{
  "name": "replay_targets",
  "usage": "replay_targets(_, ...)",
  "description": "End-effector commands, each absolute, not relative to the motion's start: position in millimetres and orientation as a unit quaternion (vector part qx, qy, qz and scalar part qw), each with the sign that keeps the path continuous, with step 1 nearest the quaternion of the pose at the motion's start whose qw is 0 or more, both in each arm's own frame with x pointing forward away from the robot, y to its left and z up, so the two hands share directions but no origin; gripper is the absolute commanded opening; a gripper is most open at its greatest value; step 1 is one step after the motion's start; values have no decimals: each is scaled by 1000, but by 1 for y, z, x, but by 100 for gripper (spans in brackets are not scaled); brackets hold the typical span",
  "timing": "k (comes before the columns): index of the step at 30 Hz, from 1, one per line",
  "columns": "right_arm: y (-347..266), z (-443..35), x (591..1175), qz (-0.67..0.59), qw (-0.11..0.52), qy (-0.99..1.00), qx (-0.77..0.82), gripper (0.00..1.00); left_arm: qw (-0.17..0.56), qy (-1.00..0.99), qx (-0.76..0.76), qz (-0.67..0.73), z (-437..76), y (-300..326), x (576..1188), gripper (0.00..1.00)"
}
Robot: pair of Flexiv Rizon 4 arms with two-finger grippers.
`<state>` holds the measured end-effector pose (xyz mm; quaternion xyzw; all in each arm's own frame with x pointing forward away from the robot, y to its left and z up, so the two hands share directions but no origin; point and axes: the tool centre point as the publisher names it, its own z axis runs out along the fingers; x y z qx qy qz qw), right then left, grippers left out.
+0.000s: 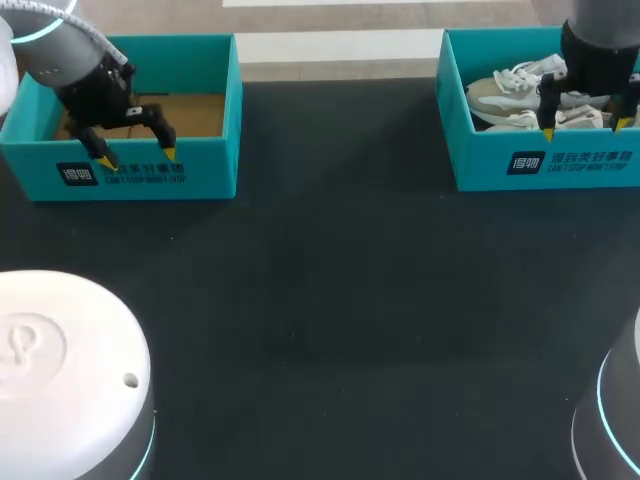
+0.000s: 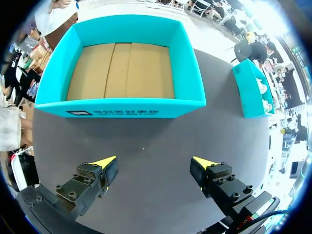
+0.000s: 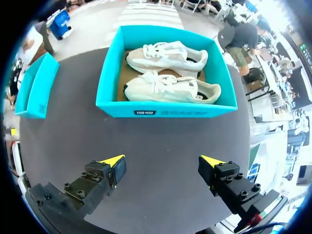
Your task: Take the shoe out of the shoebox, open the shoe tongue, remove and reinsert the insole, then place the shoe into the shoebox
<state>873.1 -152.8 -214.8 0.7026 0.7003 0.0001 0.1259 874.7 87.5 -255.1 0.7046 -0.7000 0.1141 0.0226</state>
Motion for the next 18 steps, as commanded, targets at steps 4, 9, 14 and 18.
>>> replay_targets(4,-166,-227,875,57,156,699,696,100,14,-692,714,106,-250,94,876,100)
replay_targets(9,-168,-229,873,56,129,694,706,100,14,-680,725,104,-255,102,875,100)
replay_targets(14,-169,-235,868,54,111,686,717,100,9,-672,735,97,-262,108,876,100)
replay_targets(18,-170,-241,867,42,94,681,725,100,6,-664,742,91,-265,111,876,100)
